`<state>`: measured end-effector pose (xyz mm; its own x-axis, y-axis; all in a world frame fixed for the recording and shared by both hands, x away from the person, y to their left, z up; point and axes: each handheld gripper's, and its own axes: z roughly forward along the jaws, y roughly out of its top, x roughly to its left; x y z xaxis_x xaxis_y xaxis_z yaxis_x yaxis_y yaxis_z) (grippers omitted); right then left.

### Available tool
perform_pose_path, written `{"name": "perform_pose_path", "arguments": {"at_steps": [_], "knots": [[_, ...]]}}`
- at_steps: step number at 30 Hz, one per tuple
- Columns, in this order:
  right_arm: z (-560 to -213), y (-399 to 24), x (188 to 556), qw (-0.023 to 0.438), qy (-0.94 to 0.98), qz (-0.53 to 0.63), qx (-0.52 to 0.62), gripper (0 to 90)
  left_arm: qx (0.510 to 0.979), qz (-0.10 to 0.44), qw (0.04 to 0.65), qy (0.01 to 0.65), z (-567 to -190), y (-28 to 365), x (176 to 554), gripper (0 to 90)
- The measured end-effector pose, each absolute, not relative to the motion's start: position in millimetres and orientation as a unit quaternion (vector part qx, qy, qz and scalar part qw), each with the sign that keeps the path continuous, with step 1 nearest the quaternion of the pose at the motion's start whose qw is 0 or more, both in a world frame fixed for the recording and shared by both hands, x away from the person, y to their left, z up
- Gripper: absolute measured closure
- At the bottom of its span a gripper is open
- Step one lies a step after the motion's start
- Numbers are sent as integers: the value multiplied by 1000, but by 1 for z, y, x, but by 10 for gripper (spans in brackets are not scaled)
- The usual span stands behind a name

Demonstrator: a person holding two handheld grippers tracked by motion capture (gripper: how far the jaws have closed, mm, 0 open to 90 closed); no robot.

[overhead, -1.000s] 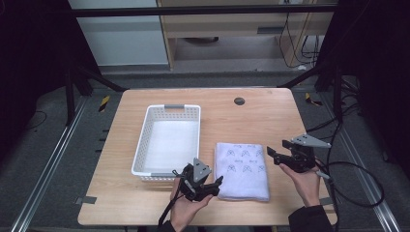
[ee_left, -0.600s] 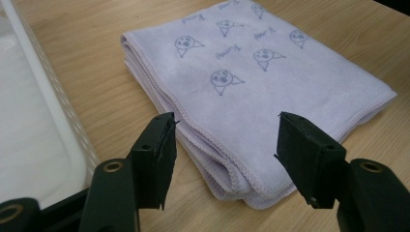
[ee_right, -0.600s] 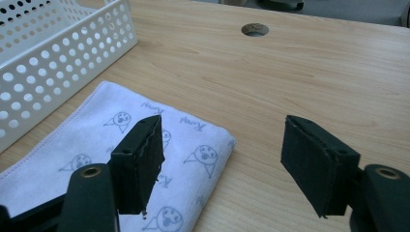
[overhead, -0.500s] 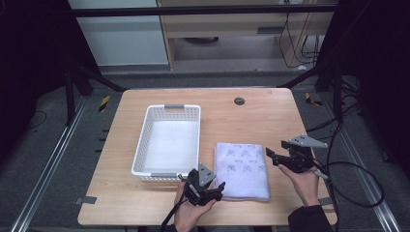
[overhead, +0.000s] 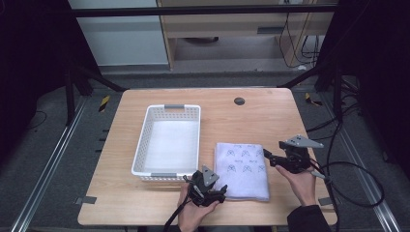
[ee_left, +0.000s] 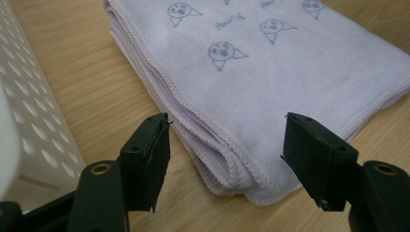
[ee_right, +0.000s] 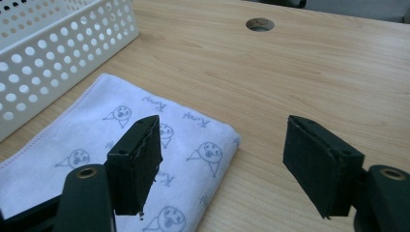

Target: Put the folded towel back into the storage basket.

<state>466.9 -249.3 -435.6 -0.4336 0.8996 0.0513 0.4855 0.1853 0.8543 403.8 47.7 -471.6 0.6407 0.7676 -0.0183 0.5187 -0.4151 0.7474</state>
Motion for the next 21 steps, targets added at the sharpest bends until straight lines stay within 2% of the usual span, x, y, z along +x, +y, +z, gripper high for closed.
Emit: {"name": "perform_pose_path", "arguments": {"at_steps": [21], "knots": [[-445,-241,472,237,742,413,472,293,819,160,364,413,-486,41,407,267]]}}
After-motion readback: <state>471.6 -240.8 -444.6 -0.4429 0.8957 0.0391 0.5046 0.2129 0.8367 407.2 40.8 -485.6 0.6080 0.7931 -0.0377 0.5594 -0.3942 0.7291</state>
